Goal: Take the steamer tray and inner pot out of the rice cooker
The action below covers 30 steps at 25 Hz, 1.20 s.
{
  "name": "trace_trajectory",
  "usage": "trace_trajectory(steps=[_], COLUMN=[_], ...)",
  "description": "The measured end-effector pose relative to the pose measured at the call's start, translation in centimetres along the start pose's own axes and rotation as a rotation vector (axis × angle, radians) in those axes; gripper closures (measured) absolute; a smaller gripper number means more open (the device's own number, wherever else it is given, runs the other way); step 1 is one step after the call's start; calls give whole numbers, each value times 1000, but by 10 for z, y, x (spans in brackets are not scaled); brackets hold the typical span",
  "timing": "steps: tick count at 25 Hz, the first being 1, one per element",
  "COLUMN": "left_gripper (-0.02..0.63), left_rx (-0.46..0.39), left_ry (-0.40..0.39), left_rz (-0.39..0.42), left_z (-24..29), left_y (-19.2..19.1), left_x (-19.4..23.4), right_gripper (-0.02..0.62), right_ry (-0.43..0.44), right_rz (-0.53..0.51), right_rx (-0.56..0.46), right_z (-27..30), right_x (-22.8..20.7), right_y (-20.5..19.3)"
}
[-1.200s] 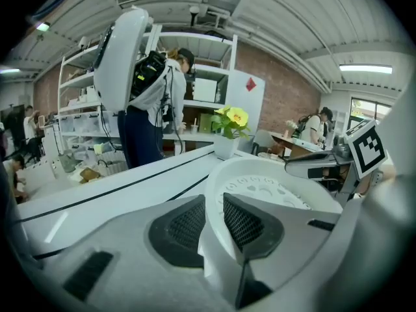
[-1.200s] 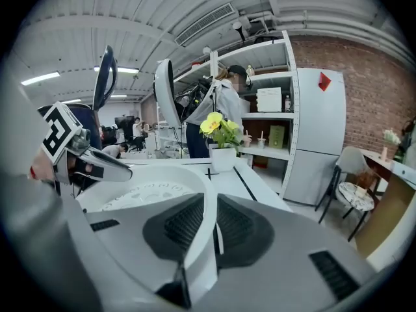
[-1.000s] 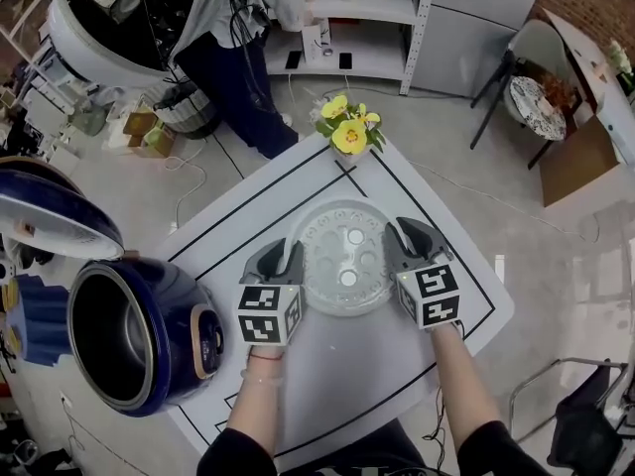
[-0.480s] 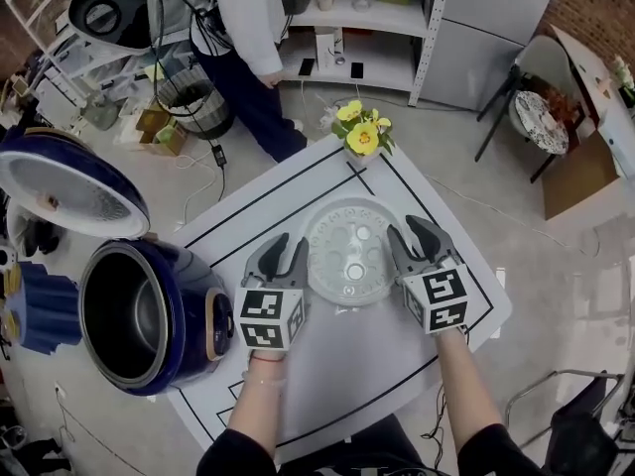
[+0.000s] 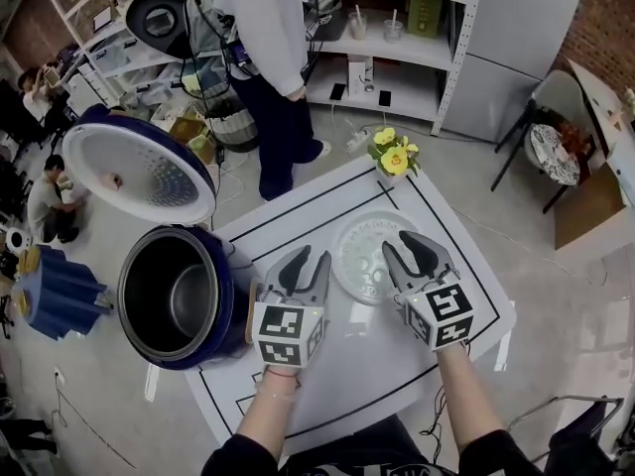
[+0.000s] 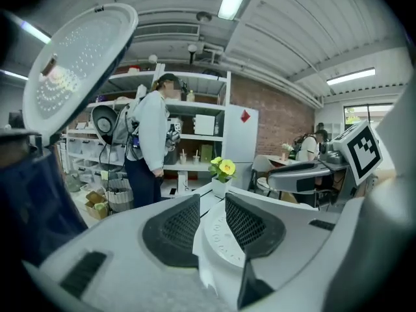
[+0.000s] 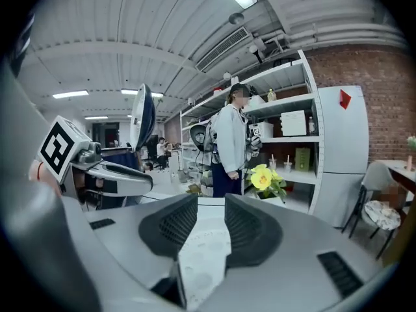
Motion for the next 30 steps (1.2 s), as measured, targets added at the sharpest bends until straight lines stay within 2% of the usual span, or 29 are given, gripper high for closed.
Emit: trace_trajectory(steps=[5,11,20,25,30], left_gripper=[510,511,511,511,511], left_rx=[-62,-116,-211,-262,-270], left_ry=[9,62,56,105,205], left_rz=[-15,-55,-129,-141,-178], left_z=[-44,-89,-163,-207,-243], left_y=[18,20,30,32,18], left_x=[0,6,21,38,72], right_gripper=[476,476,476,476,476], right_ry=[63,157,308,392,457], right_rz=[-12,-48,-89,-106,-121], right_rx=[-39,-72,-100,-104,-97], right_z=[-4,1,10,17,25], right_x=[34,77,152,193,228], right_y=[28,52,84,94,102])
Point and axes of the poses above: the fingertips, and each gripper's own axes: z forward along the fingers, x to its left, y out of its top, the point moved 1 cm from there along -z, backward along the fingers, and after that the axes turned 12 degrees about x, right-handed, at the moved point
